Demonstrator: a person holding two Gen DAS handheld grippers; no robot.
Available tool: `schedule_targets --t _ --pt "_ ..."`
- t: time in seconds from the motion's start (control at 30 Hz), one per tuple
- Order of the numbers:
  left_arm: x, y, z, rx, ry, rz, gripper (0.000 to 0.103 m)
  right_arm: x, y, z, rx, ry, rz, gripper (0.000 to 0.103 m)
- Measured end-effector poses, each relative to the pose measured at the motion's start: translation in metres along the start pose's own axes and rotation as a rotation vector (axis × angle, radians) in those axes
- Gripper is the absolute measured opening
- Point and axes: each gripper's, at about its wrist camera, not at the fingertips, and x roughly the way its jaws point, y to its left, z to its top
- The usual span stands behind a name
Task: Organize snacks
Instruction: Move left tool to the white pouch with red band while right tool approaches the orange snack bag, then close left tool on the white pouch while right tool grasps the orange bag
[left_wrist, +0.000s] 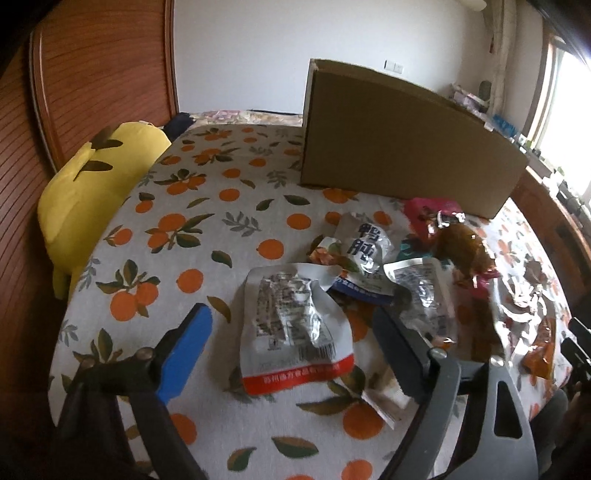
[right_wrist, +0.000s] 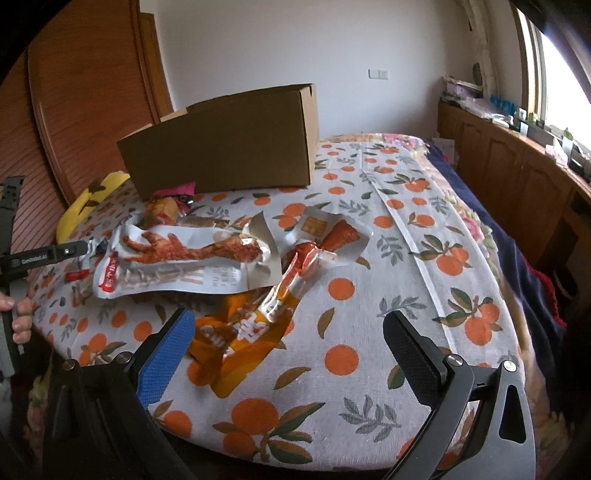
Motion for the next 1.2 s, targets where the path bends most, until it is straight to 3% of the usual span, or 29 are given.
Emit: schedule_targets --t 0.17,0.3,0.37,0.4,0.43,0.6,0.77,0.87,0.9,0.93,1.2 --pt "0.018 0.0 -0.002 0.019 0.057 0.008 0.081 0.011 -0.006 0.005 0.008 0.029 0.028 0.099" --pt "0.02 -0.008 -0.006 0.088 0.043 0.037 0.081 0.024 -0.008 0.011 0.028 0.07 0.064 0.097" --pt "0.017 -0.007 -0.006 0.096 0.034 0.03 0.072 0.032 -0.007 0.014 0.027 0.09 0.068 0.094" --pt "0.016 -0.007 -0.006 0.1 0.028 0.032 0.063 0.036 -0.005 0.014 0.023 0.103 0.065 0.092" --pt "0.015 -0.005 -0.006 0.095 0.027 0.03 0.062 0.041 -0.004 0.014 0.022 0.119 0.068 0.091" --pt "0.013 0.0 -0.007 0.095 0.02 0.018 0.059 0.045 0.011 0.016 -0.033 0.125 0.054 0.09" --pt "0.007 0.014 -0.008 0.045 0.025 -0.043 0.059 0.053 0.025 0.014 -0.108 0.135 -0.01 0.089" --pt "0.004 0.017 -0.01 0.036 0.026 -0.063 0.059 0.055 0.024 0.016 -0.136 0.139 -0.044 0.074" --pt "0.004 0.017 -0.011 0.036 0.026 -0.066 0.059 0.054 0.023 0.017 -0.141 0.143 -0.037 0.061" --pt "0.003 0.017 -0.011 0.036 0.025 -0.067 0.059 0.052 0.02 0.018 -0.146 0.148 -0.039 0.055" --pt "-0.006 0.012 -0.012 0.051 0.004 -0.087 0.059 0.04 -0.005 0.016 -0.075 0.175 0.0 0.049"
